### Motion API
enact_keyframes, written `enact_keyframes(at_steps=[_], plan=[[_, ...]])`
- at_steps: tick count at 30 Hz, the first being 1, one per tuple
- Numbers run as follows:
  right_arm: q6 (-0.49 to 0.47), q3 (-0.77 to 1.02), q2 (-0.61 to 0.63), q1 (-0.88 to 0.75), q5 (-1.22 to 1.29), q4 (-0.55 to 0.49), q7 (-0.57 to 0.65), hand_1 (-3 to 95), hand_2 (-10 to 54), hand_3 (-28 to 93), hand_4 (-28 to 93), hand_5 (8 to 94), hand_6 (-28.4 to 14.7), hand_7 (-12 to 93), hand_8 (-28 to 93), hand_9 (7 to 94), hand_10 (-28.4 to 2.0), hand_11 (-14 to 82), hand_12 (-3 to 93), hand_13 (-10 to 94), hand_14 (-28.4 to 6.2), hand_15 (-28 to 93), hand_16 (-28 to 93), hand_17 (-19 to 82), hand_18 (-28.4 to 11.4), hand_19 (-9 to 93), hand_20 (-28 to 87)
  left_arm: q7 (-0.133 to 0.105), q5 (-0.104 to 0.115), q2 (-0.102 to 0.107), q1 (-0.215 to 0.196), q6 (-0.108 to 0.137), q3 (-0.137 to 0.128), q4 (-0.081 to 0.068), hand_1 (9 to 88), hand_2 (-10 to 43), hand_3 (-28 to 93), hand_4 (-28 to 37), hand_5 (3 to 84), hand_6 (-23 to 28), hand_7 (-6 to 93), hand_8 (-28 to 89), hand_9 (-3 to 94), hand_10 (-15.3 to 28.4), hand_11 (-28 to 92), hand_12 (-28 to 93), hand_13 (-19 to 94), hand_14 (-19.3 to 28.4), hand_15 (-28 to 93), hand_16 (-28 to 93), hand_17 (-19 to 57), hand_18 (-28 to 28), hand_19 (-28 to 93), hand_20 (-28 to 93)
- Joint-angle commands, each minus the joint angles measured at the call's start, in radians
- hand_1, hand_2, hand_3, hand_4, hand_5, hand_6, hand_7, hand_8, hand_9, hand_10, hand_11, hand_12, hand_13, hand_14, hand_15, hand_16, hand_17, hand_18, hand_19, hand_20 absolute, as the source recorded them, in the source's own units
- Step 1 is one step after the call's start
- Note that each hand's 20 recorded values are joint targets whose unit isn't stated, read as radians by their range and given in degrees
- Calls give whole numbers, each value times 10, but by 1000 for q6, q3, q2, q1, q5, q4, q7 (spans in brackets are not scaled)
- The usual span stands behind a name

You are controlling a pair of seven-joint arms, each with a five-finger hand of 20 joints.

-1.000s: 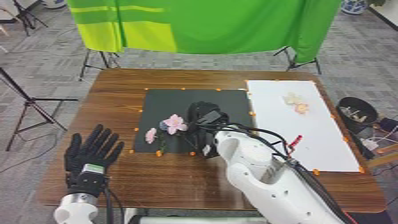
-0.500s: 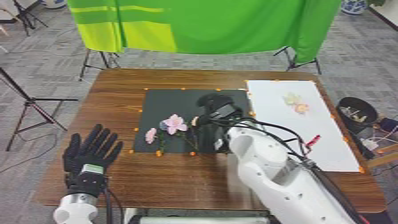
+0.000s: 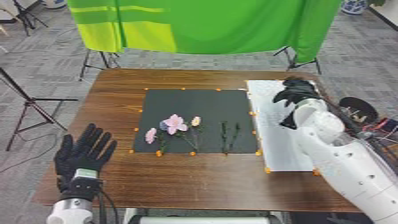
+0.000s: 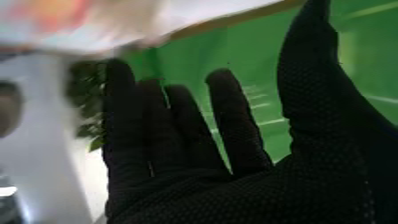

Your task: Arrange flowers

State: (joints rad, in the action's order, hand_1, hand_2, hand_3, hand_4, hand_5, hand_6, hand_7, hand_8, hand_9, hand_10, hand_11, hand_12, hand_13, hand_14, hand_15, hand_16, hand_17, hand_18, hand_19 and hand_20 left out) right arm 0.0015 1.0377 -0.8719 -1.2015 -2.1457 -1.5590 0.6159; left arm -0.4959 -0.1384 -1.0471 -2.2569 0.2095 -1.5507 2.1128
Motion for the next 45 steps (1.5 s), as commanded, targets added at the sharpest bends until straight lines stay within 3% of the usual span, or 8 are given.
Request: enact_keyframes(at_steps=[1, 6, 14, 23, 27, 34, 39, 45], plan=[[-147, 19, 32, 34, 67, 18, 53, 359, -95, 849, -283, 372, -64, 137, -117, 306, -183, 55, 97, 313, -147, 88, 133, 194, -167, 494, 192, -11, -26, -7, -2, -12, 13, 0, 244, 163, 696, -283, 448, 96, 152, -77, 368, 150, 275, 142, 268, 171, 460, -51, -63, 169, 407, 167], [-291, 31, 15, 25, 78, 12, 136, 358, -95, 837, -283, 383, -70, 133, -116, 310, -198, 56, 94, 334, -164, 95, 149, 191, -193, 533, 207, -37, -6, -7, -6, 0, 24, 2, 242, 162, 696, -283, 450, 96, 157, -80, 369, 150, 276, 143, 270, 170, 459, -49, -63, 169, 404, 169], [-287, 43, 16, -17, 92, 14, 193, 384, -95, 838, -282, 393, -81, 124, -109, 269, -259, 55, 62, 351, -219, 104, 110, 242, -221, 491, 157, -44, -9, -6, -7, 10, 26, 3, 226, 154, 703, -283, 453, 97, 156, -80, 372, 151, 276, 144, 276, 170, 456, -46, -59, 170, 403, 175], [-268, 47, 21, -79, 47, 17, 166, 539, -95, 776, -282, 558, -23, 168, -131, 675, -135, 161, 166, 667, -89, 261, 259, 307, -196, 659, 207, -31, -13, -11, -11, 13, 21, 4, 234, 153, 702, -283, 454, 98, 156, -80, 374, 152, 276, 144, 278, 171, 455, -45, -59, 170, 401, 178], [-231, 40, 26, -99, 17, 6, 147, 623, -95, 723, -281, 648, -4, 185, -74, 824, -103, 90, 367, 751, -57, 263, 407, 329, -194, 711, 258, -27, -13, -12, -12, 15, 20, 6, 238, 155, 700, -283, 455, 98, 156, -80, 374, 152, 276, 144, 278, 171, 456, -45, -59, 170, 401, 178], [-104, 39, 56, -153, -34, -57, 108, 624, -67, 717, -282, 690, -1, 217, -23, 853, -100, 122, 430, 768, -69, 314, 406, 329, -192, 712, 279, -21, -9, -15, -16, 16, 17, 7, 242, 156, 700, -283, 455, 98, 156, -80, 376, 153, 277, 143, 277, 172, 458, -45, -59, 170, 401, 179], [-22, 70, 85, -209, -56, -148, 95, 535, 43, 705, -283, 704, -8, 185, -23, 820, -126, 223, 222, 760, -94, 323, 261, 323, -194, 689, 273, -17, -9, -15, -21, 15, 13, 8, 243, 157, 697, -283, 455, 99, 154, -80, 374, 153, 277, 143, 277, 172, 460, -46, -60, 170, 402, 180], [117, 93, 111, -279, -134, -246, 69, 531, 54, 703, -283, 703, -15, 171, -19, 812, -132, 205, 196, 754, -96, 313, 247, 319, -193, 683, 268, -8, -10, -20, -23, 15, 11, 8, 243, 158, 698, -283, 455, 99, 153, -79, 374, 154, 275, 142, 275, 173, 460, -47, -60, 170, 403, 180]])
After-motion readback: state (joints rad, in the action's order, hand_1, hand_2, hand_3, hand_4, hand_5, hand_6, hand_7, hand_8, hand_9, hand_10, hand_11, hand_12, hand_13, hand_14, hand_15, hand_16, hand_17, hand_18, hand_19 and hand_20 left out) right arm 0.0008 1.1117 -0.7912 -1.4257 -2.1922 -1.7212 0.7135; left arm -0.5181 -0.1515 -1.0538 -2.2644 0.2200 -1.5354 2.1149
